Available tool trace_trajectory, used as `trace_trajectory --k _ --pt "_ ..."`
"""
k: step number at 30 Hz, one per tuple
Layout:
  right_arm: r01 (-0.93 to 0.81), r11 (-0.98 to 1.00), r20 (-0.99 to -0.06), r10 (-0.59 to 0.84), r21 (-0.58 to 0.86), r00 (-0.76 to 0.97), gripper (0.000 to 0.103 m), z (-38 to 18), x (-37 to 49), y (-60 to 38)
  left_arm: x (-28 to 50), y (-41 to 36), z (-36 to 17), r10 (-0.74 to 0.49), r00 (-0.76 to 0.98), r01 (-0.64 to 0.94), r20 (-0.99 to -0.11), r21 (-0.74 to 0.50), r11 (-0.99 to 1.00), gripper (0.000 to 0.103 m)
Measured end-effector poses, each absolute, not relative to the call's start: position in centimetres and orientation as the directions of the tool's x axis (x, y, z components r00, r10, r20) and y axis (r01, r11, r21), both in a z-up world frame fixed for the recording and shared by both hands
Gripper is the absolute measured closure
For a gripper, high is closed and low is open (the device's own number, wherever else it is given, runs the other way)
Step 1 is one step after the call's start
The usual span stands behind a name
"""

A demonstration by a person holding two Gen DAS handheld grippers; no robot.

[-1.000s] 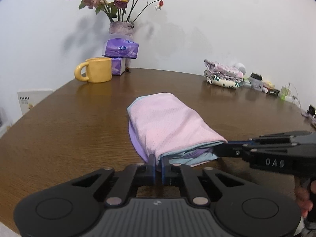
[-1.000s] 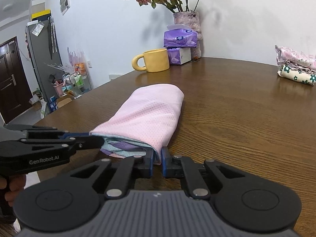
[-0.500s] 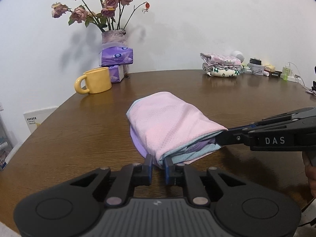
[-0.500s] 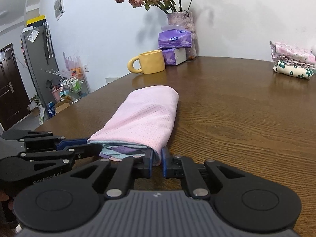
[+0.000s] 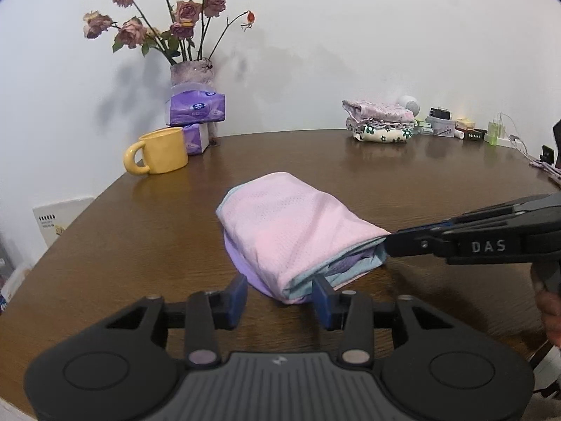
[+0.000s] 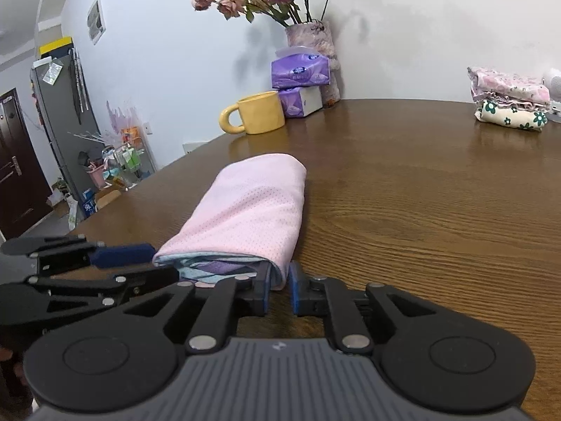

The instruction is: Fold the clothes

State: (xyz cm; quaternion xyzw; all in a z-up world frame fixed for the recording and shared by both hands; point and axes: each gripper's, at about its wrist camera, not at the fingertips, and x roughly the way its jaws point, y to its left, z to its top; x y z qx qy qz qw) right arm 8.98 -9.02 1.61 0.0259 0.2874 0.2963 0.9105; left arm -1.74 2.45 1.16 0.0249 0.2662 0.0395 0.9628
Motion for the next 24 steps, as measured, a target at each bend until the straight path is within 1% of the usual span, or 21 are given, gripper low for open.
trace_trajectory --k 3,5,6,7,8,9,11,15,19,22,23,24 --pt "-0.527 0.828 -0.510 0.543 0.191 0.668 0.090 1.7 8.8 -8.7 -1.1 2.4 1.0 0.101 0.849 -0.063 -0.519 0.090 0.994 0.067" --pt "-0.527 0.829 -0.519 0.538 0.184 0.664 0.090 1.5 9.1 -8.4 -0.8 2.3 0.8 0.097 0.844 -0.053 -0.528 0.098 0.994 0.083" --pt "-0.529 0.829 -0.524 0.538 0.183 0.661 0.090 1.5 9.1 -8.3 -0.6 2.1 0.7 0.093 0.841 -0.044 -0.533 0.104 0.994 0.086" --pt "-0.532 0.827 -0.530 0.538 0.182 0.655 0.090 1.4 9.2 -8.2 -0.7 2.0 0.6 0.088 0.840 -0.035 -0.535 0.109 0.993 0.093" --pt "-0.533 0.826 -0.536 0.539 0.184 0.650 0.091 1.3 9.3 -8.1 -0.6 1.9 0.5 0.088 0.840 -0.029 -0.536 0.117 0.993 0.098" --pt "-0.532 0.827 -0.537 0.538 0.184 0.650 0.095 1.3 9.4 -8.1 -0.6 1.7 0.5 0.089 0.840 -0.025 -0.535 0.126 0.992 0.098" --pt "-0.526 0.829 -0.533 0.537 0.189 0.654 0.099 1.4 9.5 -8.3 -0.6 1.4 0.4 0.086 0.840 -0.013 -0.536 0.138 0.990 0.100" --pt "-0.506 0.835 -0.527 0.536 0.216 0.659 0.100 1.5 9.8 -9.2 -0.5 0.4 0.1 0.085 0.836 0.009 -0.542 0.168 0.986 0.100" --pt "-0.488 0.845 -0.541 0.520 0.216 0.661 0.100 1.3 10.0 -9.8 -0.6 -0.2 0.3 0.039 0.832 0.049 -0.553 0.142 0.989 0.097" --pt "-0.482 0.850 -0.540 0.513 0.212 0.667 0.099 1.7 9.9 -10.8 -1.2 0.1 1.5 -0.032 0.839 0.106 -0.544 0.106 0.989 0.083" --pt "-0.476 0.853 -0.538 0.509 0.214 0.671 0.098 2.0 9.9 -11.5 -1.4 0.2 1.9 -0.051 0.842 0.124 -0.537 0.100 0.987 0.075" --pt "-0.469 0.856 -0.537 0.506 0.216 0.675 0.094 2.2 9.9 -12.1 -1.6 0.3 2.4 -0.070 0.845 0.142 -0.530 0.095 0.985 0.070"
